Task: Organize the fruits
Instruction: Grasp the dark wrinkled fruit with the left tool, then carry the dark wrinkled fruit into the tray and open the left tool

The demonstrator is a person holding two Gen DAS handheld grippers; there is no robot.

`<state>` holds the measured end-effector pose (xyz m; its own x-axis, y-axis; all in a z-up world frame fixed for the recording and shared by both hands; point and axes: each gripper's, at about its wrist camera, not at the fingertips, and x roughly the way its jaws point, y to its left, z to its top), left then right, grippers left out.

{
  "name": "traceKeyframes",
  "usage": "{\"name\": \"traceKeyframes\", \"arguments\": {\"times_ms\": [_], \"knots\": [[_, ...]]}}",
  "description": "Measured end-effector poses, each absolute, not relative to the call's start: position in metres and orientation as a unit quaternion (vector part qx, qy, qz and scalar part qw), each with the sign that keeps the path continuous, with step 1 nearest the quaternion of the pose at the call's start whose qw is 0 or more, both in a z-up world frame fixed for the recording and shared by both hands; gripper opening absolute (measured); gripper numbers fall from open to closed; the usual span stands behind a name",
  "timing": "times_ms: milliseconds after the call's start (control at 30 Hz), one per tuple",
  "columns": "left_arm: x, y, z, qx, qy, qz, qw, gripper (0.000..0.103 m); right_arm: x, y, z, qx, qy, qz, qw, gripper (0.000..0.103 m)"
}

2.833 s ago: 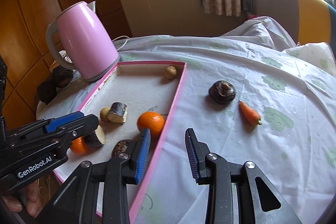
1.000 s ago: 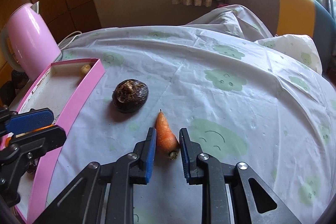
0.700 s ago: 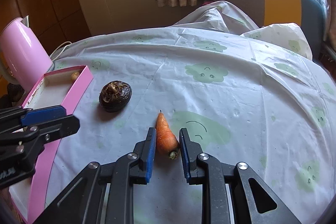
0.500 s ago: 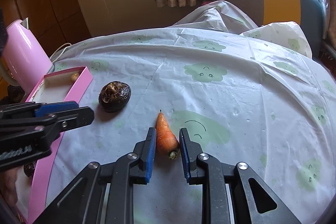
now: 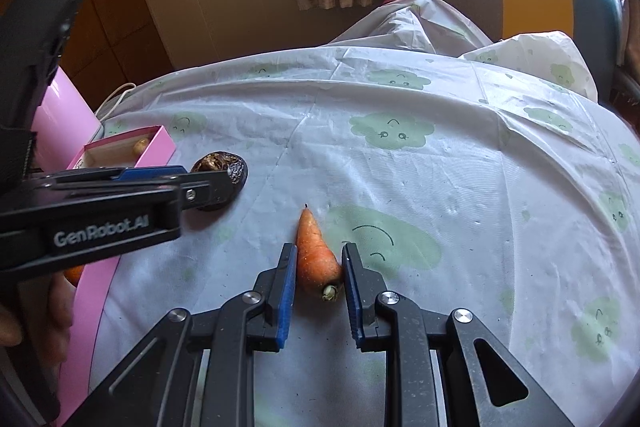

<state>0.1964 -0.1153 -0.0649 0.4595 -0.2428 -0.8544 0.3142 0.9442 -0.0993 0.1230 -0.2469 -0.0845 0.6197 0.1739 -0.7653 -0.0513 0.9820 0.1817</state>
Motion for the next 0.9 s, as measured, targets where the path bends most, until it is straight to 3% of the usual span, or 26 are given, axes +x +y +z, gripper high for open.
{"name": "traceKeyframes", "arguments": {"times_ms": [500, 900], "knots": [[0.200, -0.116, -0.075, 0.045, 0.511, -0.159, 0.843, 0.052, 0.123, -0.236, -0.080, 0.038, 0.436, 0.062, 0.897, 0.022], [0.136, -0.130, -0.043, 0.069, 0.490, -0.187, 0.849, 0.052, 0.091, -0.248, -0.075, 0.043, 0.446, 0.048, 0.893, 0.022]]}}
